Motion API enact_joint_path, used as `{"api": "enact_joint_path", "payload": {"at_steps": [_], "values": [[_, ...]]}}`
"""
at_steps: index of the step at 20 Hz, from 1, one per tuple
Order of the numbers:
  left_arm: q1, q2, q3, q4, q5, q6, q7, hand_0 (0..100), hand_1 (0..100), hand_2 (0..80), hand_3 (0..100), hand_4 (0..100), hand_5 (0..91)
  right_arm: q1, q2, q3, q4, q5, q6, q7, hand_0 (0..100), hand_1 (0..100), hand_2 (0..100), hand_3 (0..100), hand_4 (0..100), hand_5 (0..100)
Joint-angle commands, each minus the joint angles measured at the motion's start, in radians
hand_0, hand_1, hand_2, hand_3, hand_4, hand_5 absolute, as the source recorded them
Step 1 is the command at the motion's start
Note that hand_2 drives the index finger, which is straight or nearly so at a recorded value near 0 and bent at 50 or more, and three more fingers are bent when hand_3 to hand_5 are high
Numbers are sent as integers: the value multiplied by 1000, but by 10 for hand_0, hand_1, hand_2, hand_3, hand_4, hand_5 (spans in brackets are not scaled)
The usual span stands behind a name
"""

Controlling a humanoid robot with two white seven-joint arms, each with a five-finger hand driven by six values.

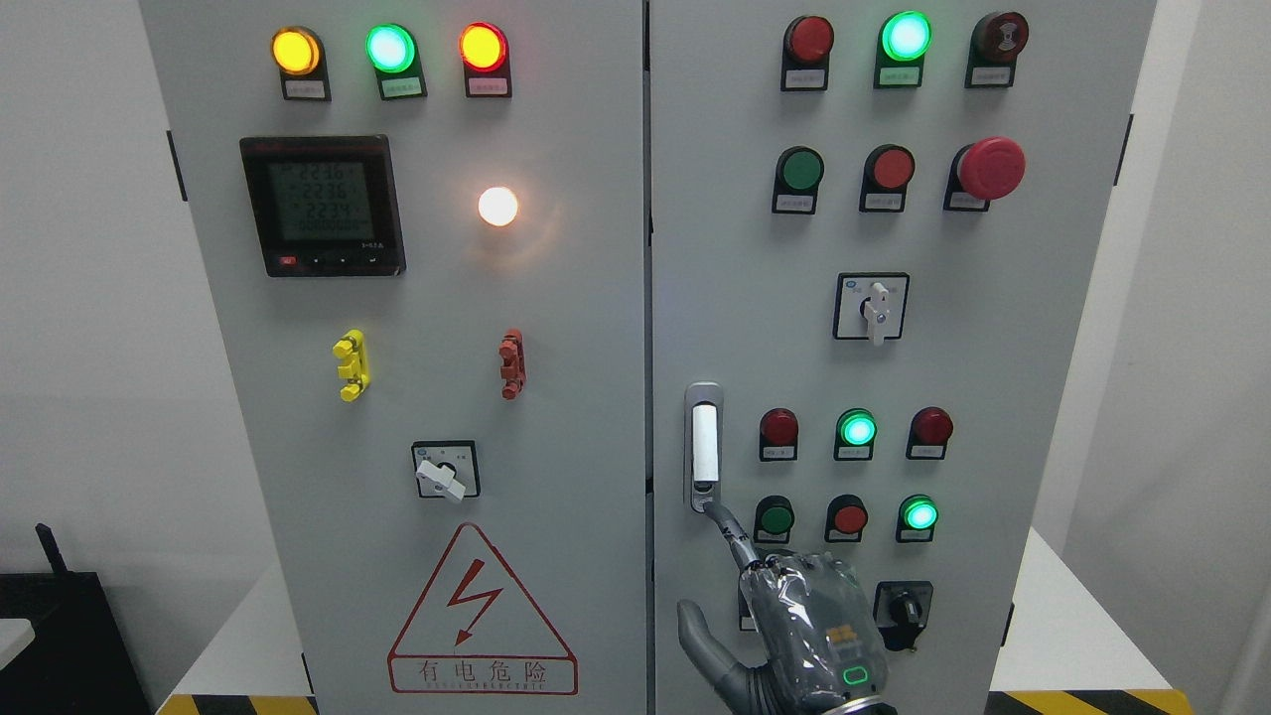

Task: Release door handle
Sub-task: 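Bring the right hand beside the lower end of the latch handle, then close the right hand fingers around the silver latch handle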

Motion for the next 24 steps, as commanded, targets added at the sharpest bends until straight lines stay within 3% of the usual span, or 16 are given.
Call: {"api": "enact_joint_path", "payload": {"at_steps": [1, 4, 8, 15, 19, 24], "values": [[-1, -1, 18, 0, 0, 0, 0, 120, 389, 0, 0, 0, 0, -13, 6, 3, -16, -20, 7, 3, 544, 0, 801, 1000, 996, 1000], [-1, 0, 18, 0, 0, 0, 0, 120, 389, 0, 0, 0, 0, -26, 6, 3, -16, -17, 9, 24, 515, 0, 915, 1000, 1000, 1000], [1, 0, 18, 0, 0, 0, 0, 120, 389, 0, 0, 0, 0, -70, 4, 4, -8, -12, 12, 63, 467, 0, 971, 1000, 1000, 1000], [1, 0, 18, 0, 0, 0, 0, 120, 389, 0, 0, 0, 0, -109, 6, 1, -6, -3, 15, 110, 474, 0, 1000, 1000, 1000, 1000], [-1, -1, 18, 1, 0, 0, 0, 120, 389, 0, 0, 0, 0, -110, 3, 0, -6, -3, 69, 158, 477, 0, 1000, 1000, 1000, 1000], [-1, 0, 18, 1, 0, 0, 0, 120, 389, 0, 0, 0, 0, -165, 4, -16, -3, -1, 81, 190, 493, 0, 1000, 1000, 1000, 1000]]}}
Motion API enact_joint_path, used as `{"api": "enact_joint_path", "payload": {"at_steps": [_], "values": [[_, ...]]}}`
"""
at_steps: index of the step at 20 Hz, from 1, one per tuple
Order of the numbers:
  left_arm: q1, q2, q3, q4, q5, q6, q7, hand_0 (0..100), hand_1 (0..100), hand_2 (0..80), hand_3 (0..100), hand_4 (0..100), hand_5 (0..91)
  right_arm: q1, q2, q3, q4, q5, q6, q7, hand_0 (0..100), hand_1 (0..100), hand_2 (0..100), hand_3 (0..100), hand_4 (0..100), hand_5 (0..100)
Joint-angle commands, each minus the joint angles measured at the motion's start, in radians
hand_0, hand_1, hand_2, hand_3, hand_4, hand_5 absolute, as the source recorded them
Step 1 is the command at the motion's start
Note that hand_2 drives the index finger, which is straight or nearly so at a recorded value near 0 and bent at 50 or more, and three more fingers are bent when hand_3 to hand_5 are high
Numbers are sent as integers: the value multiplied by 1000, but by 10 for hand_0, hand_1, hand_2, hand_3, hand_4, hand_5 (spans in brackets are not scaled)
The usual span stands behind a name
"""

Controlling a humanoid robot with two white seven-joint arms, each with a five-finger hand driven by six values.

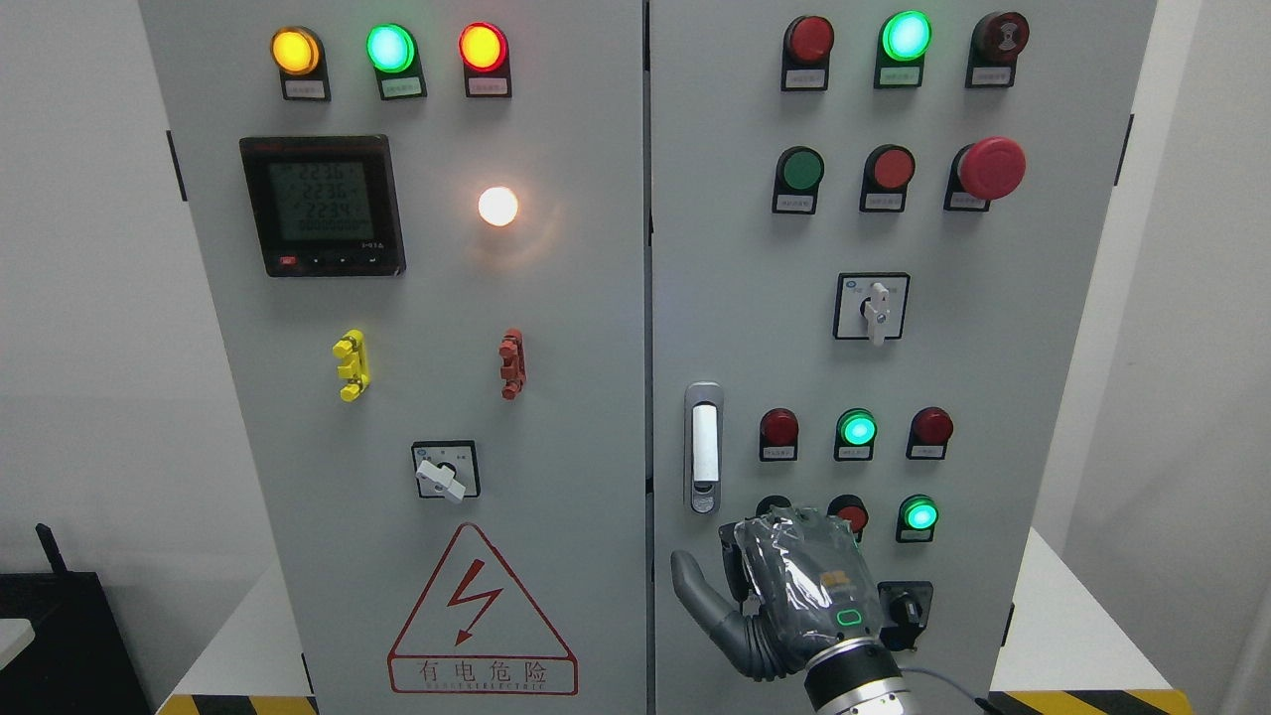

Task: Release door handle
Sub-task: 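Close the right hand fingers around the silver latch handle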

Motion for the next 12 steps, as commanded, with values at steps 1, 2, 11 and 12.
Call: {"api": "enact_joint_path", "payload": {"at_steps": [1, 2, 11, 12], "values": [[1, 0, 18, 0, 0, 0, 0, 120, 389, 0, 0, 0, 0, -45, 1, -13, 1, 5, 8, 40, 502, 0, 1000, 1000, 1000, 1000], [1, -1, 18, 0, 0, 0, 0, 120, 389, 0, 0, 0, 0, -46, 1, -13, 2, 16, 25, 53, 505, 0, 1000, 1000, 1000, 1000], [-1, 0, 18, 0, 0, 0, 0, 120, 389, 0, 0, 0, 0, -95, 2, -13, 11, 27, 53, 76, 533, 0, 1000, 1000, 1000, 1000], [1, 0, 18, 1, 0, 0, 0, 120, 389, 0, 0, 0, 0, -97, 1, -13, 13, 27, 53, 76, 534, 0, 1000, 1000, 1000, 1000]]}}
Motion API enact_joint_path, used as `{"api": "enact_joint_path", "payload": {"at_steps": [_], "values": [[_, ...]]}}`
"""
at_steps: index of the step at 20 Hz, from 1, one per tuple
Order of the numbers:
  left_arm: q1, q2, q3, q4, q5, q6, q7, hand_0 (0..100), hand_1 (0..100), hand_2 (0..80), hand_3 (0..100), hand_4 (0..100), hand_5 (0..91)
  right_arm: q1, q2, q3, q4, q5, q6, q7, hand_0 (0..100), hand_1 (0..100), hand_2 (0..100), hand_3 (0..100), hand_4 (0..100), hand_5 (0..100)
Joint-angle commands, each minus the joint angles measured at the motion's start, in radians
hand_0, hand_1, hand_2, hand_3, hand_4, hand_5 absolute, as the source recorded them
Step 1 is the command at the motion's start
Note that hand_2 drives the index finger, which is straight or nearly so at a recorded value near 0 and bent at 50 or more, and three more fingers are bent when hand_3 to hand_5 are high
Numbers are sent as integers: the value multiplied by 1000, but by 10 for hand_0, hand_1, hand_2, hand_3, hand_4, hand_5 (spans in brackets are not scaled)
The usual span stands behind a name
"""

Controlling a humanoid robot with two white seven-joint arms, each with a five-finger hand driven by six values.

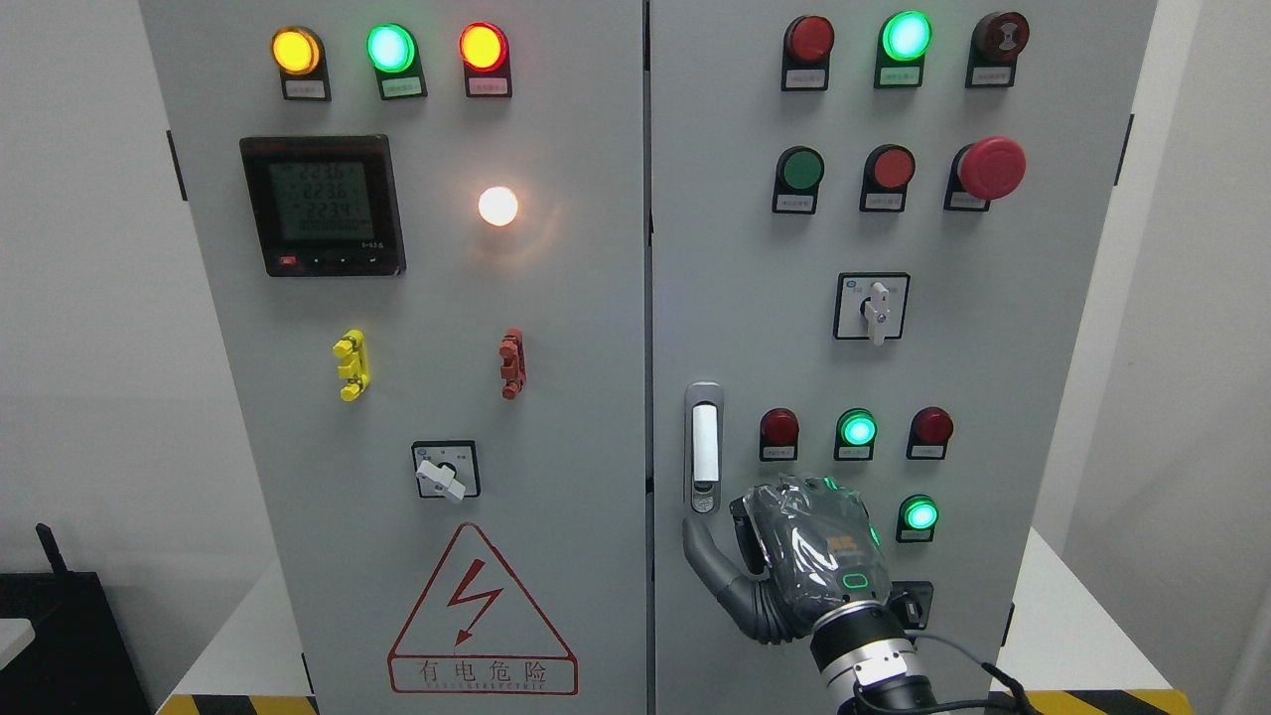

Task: Release door handle
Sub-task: 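Close the right hand fingers around the silver latch handle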

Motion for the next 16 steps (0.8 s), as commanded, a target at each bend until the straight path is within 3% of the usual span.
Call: {"api": "enact_joint_path", "payload": {"at_steps": [1, 16], "values": [[1, -1, 18, 1, 0, 0, 0, 120, 389, 0, 0, 0, 0, -28, 0, -4, 9, 5, 1, 3, 535, 0, 1000, 1000, 1000, 1000], [1, -1, 18, 0, 0, 0, 0, 120, 389, 0, 0, 0, 0, -36, 0, -4, 22, 5, 7, 3, 532, 0, 1000, 1000, 1000, 1000]]}}
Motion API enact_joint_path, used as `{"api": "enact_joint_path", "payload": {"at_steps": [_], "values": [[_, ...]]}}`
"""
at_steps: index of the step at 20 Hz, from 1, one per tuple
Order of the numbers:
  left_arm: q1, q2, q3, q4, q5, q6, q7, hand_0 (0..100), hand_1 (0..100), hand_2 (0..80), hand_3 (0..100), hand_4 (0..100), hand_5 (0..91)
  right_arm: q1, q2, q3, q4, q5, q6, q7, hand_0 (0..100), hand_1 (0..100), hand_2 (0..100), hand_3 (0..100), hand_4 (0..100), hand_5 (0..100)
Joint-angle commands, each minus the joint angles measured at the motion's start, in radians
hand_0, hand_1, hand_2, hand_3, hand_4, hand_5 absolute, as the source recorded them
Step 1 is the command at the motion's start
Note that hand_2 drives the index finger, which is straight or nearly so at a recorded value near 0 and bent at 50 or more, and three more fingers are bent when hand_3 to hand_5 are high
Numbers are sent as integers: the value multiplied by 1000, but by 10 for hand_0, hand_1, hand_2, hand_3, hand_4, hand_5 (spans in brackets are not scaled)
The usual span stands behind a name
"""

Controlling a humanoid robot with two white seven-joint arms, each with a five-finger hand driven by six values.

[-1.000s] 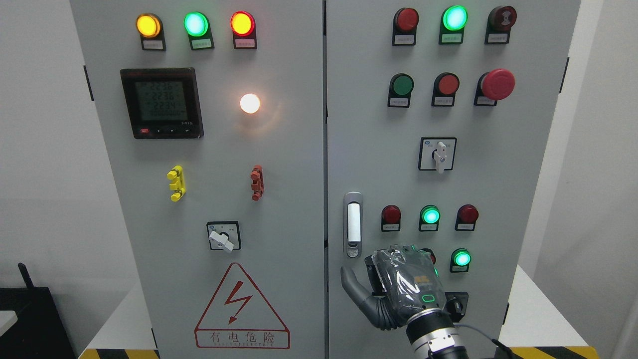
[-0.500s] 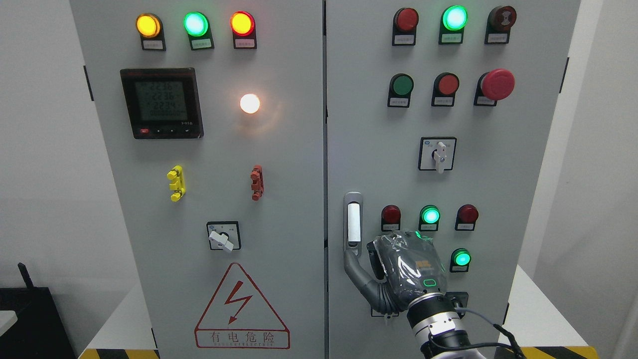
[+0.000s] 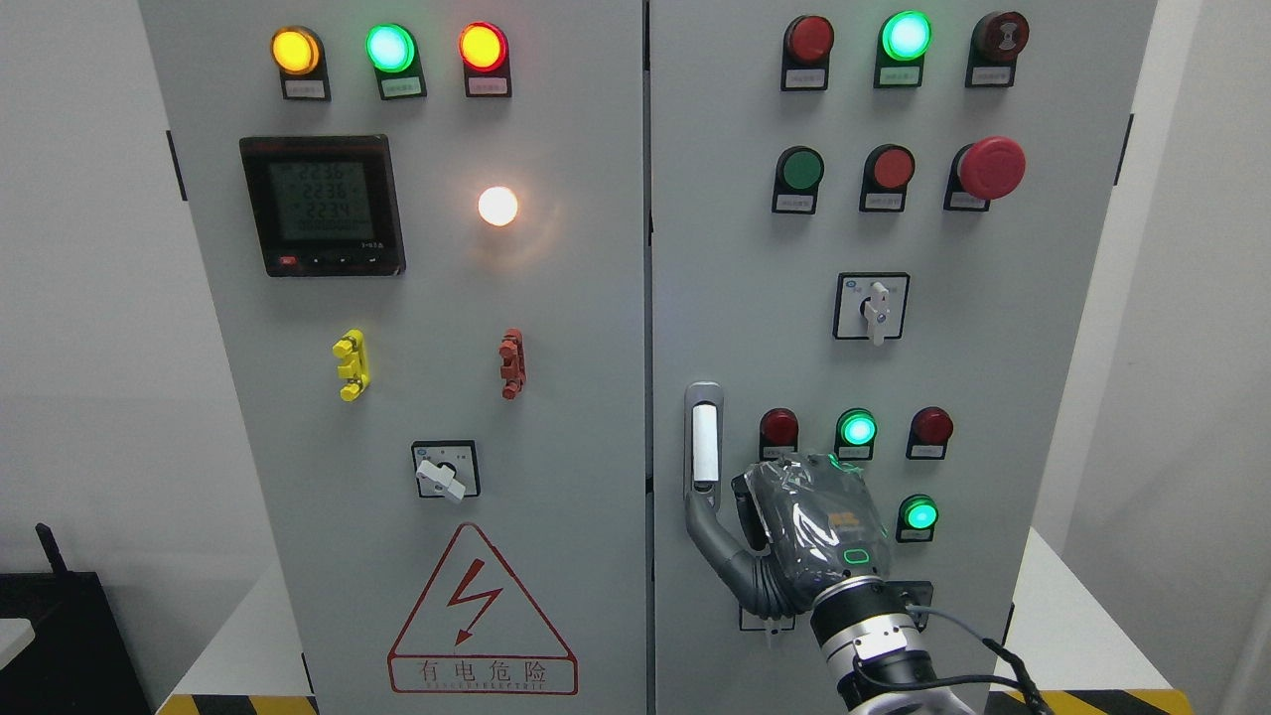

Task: Release door handle
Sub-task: 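Close the right hand fingers around the silver latch handle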

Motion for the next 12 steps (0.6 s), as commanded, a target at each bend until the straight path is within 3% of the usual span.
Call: {"api": "enact_joint_path", "payload": {"at_steps": [1, 12], "values": [[0, -1, 18, -1, 0, 0, 0, 120, 389, 0, 0, 0, 0, -9, -1, -2, 14, 0, -1, 1, 532, 0, 1000, 1000, 1000, 1000], [0, -1, 18, 1, 0, 0, 0, 120, 389, 0, 0, 0, 0, -26, 1, -2, 22, 0, 1, 13, 532, 0, 1000, 1000, 1000, 1000]]}}
